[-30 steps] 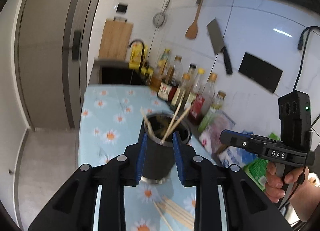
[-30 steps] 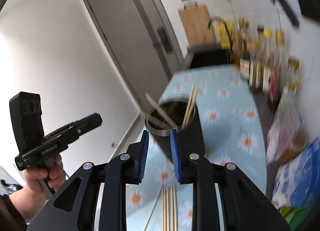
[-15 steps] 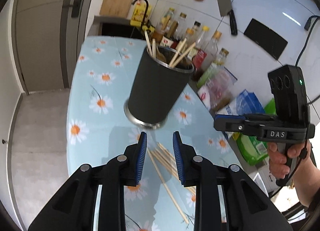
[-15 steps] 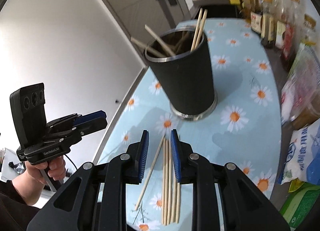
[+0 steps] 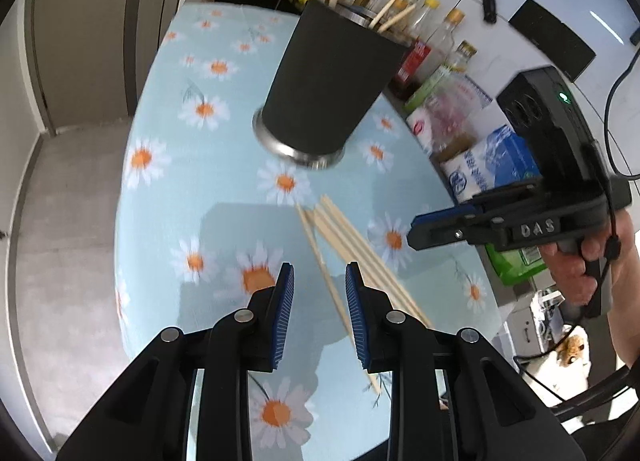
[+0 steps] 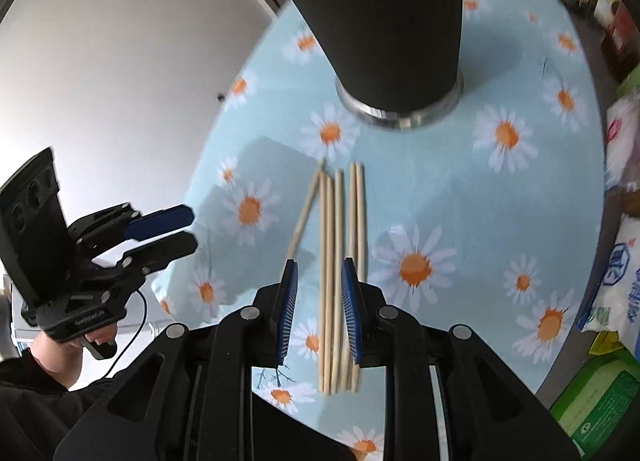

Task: Organize utensils
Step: 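Move both open tools back down toward the remaining chopsticks, then close the right tool on one wooden chopstick on the cloth, then grasp a chopstick with the left tool while the right tool lifts its chopstick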

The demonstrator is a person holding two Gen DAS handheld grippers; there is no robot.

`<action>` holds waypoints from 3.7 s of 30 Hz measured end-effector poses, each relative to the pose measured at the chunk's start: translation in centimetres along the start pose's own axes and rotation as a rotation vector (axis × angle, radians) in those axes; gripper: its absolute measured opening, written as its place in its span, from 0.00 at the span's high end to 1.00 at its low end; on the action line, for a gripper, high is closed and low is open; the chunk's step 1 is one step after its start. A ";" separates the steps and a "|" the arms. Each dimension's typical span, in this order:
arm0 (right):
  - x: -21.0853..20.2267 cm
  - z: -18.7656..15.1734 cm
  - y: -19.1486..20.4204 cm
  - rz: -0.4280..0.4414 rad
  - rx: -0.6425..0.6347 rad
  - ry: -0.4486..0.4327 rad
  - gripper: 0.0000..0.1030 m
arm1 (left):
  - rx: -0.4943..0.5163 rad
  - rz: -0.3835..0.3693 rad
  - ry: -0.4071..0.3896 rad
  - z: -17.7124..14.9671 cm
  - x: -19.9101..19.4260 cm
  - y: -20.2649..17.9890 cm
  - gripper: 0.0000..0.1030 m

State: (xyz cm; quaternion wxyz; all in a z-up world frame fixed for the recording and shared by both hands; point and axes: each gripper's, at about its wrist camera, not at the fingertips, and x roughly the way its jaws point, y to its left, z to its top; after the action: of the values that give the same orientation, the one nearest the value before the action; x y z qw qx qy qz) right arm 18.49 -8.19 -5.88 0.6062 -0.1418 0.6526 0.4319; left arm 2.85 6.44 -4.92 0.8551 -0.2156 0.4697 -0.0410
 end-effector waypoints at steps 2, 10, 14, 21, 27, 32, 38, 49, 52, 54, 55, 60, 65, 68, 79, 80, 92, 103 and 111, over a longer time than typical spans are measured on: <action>1.0 0.5 -0.4 -0.014 0.012 0.042 0.77 | -0.019 0.006 0.022 -0.7 0.4 0.4 0.75; 4.2 2.2 -0.3 -0.135 -0.047 0.166 0.84 | -0.082 0.004 0.043 -2.2 1.0 1.6 0.75; 4.7 2.4 -0.2 -0.168 -0.057 0.182 0.89 | -0.100 0.006 0.039 -2.4 0.9 2.1 0.75; 6.3 2.8 -0.3 -0.213 -0.074 0.217 0.89 | -0.119 0.004 0.031 -2.3 0.9 2.7 0.75; 7.6 2.7 0.1 -0.231 -0.075 0.224 0.89 | -0.116 -0.003 0.039 -2.1 1.2 2.8 0.75; 8.4 2.6 2.0 -0.307 -0.112 0.214 0.89 | -0.113 -0.008 0.048 -1.9 1.6 2.6 0.75; 8.6 1.7 2.9 -0.351 -0.099 0.205 0.94 | -0.102 -0.025 0.067 -1.7 2.4 2.1 0.75; 5.8 0.8 -1.1 -0.174 0.031 0.127 0.95 | -0.137 -0.019 0.145 -0.1 4.2 1.0 0.75; 3.8 0.1 -1.5 -0.114 0.035 0.073 0.95 | -0.165 0.002 0.179 0.2 5.0 0.7 0.75; 2.2 -0.6 -1.6 -0.055 0.035 0.033 0.95 | -0.180 0.015 0.195 0.4 5.3 0.4 0.75; 1.6 -0.9 -1.6 -0.031 0.031 0.016 0.95 | -0.190 0.021 0.205 0.6 5.5 0.1 0.75; -1.4 -2.3 -1.3 0.013 -0.006 -0.098 0.95 | -0.178 0.092 0.259 1.2 6.8 -1.7 0.75; -3.1 -2.4 -3.7 0.050 -0.007 -0.149 0.95 | -0.162 0.207 0.301 1.3 8.3 -3.3 0.75; -3.5 -3.2 -4.4 0.078 -0.001 -0.168 0.95 | -0.158 0.280 0.318 1.3 9.0 -4.0 0.75; -5.3 -4.7 -6.0 0.136 0.001 -0.197 0.95 | -0.155 0.420 0.373 2.0 11.3 -6.1 0.76; -5.4 -4.8 -6.1 0.143 0.001 -0.195 0.95 | -0.162 0.421 0.372 2.1 11.3 -6.1 0.76; -4.1 -3.7 -6.4 0.182 0.015 -0.181 0.95 | -0.179 0.416 0.360 2.6 11.0 -4.9 0.96; -2.3 -2.0 -4.6 0.162 0.069 -0.171 0.95 | -0.220 0.261 0.251 3.2 6.6 -0.4 0.96; -3.8 -1.4 -1.7 0.133 0.054 -0.265 0.95 | -0.120 0.094 0.082 4.9 0.4 -0.9 0.96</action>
State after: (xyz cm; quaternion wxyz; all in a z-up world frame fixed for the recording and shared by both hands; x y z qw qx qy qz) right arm 19.60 -11.53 -3.18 0.6607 -0.0236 0.5861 0.4684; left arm 7.23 7.13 -2.52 0.8217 -0.2425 0.5155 0.0185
